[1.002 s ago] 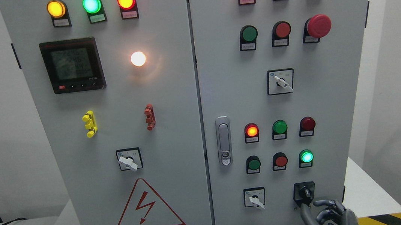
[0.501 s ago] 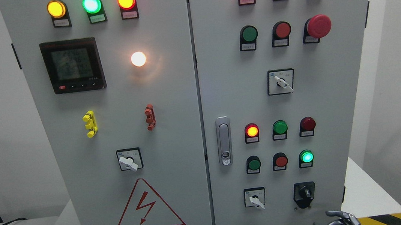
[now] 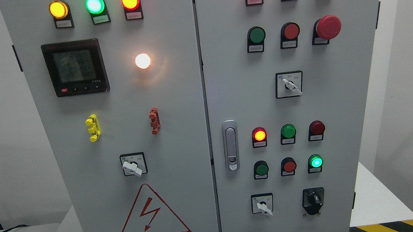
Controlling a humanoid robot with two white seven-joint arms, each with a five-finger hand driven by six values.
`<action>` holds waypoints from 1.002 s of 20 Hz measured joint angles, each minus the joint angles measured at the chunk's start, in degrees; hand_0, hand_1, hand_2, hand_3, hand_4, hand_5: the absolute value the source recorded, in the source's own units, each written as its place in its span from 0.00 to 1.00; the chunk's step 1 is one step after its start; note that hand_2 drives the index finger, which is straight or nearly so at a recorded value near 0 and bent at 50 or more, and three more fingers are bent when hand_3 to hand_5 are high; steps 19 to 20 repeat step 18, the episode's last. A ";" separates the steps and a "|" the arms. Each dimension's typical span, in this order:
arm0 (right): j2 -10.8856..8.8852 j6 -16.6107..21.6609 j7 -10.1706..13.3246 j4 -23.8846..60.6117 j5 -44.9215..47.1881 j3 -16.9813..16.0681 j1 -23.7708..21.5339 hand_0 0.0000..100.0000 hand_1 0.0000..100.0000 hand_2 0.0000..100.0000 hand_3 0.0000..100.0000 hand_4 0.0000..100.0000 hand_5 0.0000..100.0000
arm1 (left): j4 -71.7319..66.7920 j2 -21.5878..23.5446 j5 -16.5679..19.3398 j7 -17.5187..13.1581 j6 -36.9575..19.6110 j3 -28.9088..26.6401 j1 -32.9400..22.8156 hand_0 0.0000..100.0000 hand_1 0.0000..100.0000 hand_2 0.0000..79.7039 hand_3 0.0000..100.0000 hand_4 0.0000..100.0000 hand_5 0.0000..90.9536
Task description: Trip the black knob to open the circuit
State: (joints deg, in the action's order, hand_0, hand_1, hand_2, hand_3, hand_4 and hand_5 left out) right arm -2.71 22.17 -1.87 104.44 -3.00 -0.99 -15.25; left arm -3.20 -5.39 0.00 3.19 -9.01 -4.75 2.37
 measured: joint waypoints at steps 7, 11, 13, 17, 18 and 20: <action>-3.85 -4.00 -3.37 3.31 8.31 -0.70 -3.50 0.12 0.00 0.00 0.04 0.00 0.00 | -0.01 0.00 0.00 0.00 0.00 0.00 0.00 0.12 0.39 0.00 0.00 0.00 0.00; -5.49 -7.22 -5.89 4.57 12.61 -1.23 -4.01 0.11 0.00 0.00 0.03 0.00 0.00 | -0.01 0.00 0.00 0.00 0.00 0.00 0.00 0.12 0.39 0.00 0.00 0.00 0.00; -6.12 -8.26 -6.88 5.06 14.14 -1.58 -4.04 0.11 0.00 0.00 0.03 0.00 0.00 | -0.01 0.00 0.00 0.00 0.00 0.00 0.00 0.12 0.39 0.00 0.00 0.00 0.00; -7.13 -9.48 -7.48 5.87 15.95 -2.20 -4.02 0.11 0.00 0.00 0.04 0.00 0.00 | -0.01 0.00 0.00 0.00 0.00 0.00 0.00 0.12 0.39 0.00 0.00 0.00 0.00; -7.31 -9.60 -7.58 6.02 16.26 -2.32 -3.96 0.11 0.00 0.00 0.05 0.00 0.00 | -0.01 0.00 0.00 0.00 0.00 0.00 0.00 0.12 0.39 0.00 0.00 0.00 0.00; -7.31 -9.60 -7.58 6.02 16.26 -2.32 -3.96 0.11 0.00 0.00 0.05 0.00 0.00 | -0.01 0.00 0.00 0.00 0.00 0.00 0.00 0.12 0.39 0.00 0.00 0.00 0.00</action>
